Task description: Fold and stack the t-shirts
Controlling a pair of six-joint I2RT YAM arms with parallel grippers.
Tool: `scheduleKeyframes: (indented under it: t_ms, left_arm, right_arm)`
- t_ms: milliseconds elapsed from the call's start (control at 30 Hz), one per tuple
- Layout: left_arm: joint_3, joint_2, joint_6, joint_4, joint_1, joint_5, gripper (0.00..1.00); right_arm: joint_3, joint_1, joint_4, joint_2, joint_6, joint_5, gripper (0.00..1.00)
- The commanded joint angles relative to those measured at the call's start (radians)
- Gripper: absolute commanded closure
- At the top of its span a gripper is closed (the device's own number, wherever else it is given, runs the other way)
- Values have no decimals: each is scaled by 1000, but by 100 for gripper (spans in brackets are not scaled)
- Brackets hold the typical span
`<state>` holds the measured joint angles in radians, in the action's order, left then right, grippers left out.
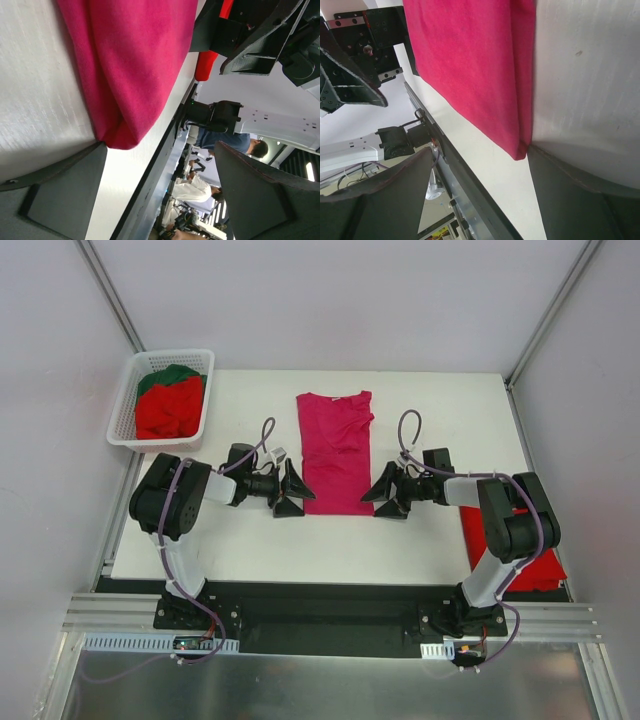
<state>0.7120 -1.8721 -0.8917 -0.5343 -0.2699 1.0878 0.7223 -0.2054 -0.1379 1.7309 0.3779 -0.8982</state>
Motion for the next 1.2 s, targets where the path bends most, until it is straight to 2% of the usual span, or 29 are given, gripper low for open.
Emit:
scheduleKeyframes:
  t_ms: [0,300,800,833,967,1033,1167]
  left_arm:
    - [17,-47,14,19,-11,-32,13]
    - [41,-70,5,16,-12,-16,25]
    - [26,-96,-12,-18,-12,0,48]
    - [26,-99,-12,-19,-12,1,53]
    - [26,-102,-15,-24,-11,3,64]
    - [26,-104,-16,-24,-11,3,70]
    - [27,-102,-16,-26,-12,1,77]
  right_arm:
    - [-20,8,-28,30,1,61,20]
    - [-15,-3,-83,59,41,50,21]
    - [-24,-14,-68,76,29,45,35]
    - [-26,-14,-68,76,29,45,38]
    - [-26,-20,-69,81,26,42,48]
    - [-24,-23,-69,87,26,42,60]
    - [-26,-28,-69,91,27,41,74]
